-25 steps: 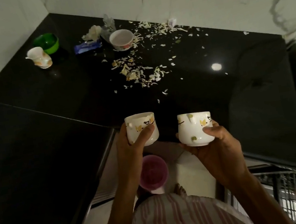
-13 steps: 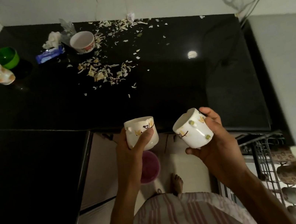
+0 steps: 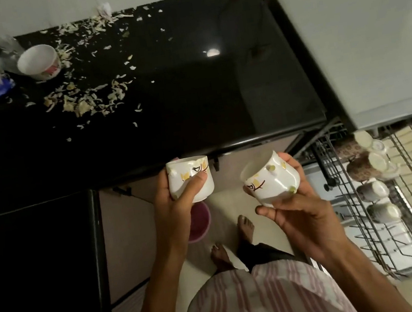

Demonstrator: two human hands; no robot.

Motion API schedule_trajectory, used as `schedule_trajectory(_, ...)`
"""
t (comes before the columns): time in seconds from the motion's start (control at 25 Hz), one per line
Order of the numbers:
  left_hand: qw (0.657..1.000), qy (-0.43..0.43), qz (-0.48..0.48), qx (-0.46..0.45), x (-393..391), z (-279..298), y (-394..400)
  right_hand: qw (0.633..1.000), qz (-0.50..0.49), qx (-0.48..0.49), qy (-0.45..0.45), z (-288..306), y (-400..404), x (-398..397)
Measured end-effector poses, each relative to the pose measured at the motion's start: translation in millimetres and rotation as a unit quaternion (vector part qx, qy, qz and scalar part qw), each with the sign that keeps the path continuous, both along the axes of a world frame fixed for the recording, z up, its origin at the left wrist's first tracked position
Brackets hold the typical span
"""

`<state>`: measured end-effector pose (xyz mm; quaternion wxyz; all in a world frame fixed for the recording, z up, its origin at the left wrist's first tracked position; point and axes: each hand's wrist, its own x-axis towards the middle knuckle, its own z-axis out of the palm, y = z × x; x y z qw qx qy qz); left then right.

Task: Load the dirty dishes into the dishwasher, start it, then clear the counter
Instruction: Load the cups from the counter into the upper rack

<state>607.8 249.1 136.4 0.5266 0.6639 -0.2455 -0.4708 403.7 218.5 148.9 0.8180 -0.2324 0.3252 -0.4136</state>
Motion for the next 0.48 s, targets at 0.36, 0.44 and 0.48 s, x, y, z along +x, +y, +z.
schedule_trajectory(0.36,0.996,0.042,-0.071,-0.018,-81.5,5.0,-32.2,0.995,-0.098,0.003,0.01,5.6,1.3,-70.2)
schedule_trajectory(0.44,0.995,0.039,-0.086,-0.026,-108.7,7.9,-42.6,0.993,-0.115,0.009,0.018,7.1,-2.5,-95.5)
schedule_trajectory(0.48,0.995,0.037,-0.092,-0.029,-121.3,8.7,-47.0,0.992,-0.121,0.012,0.029,7.3,-3.8,-107.5)
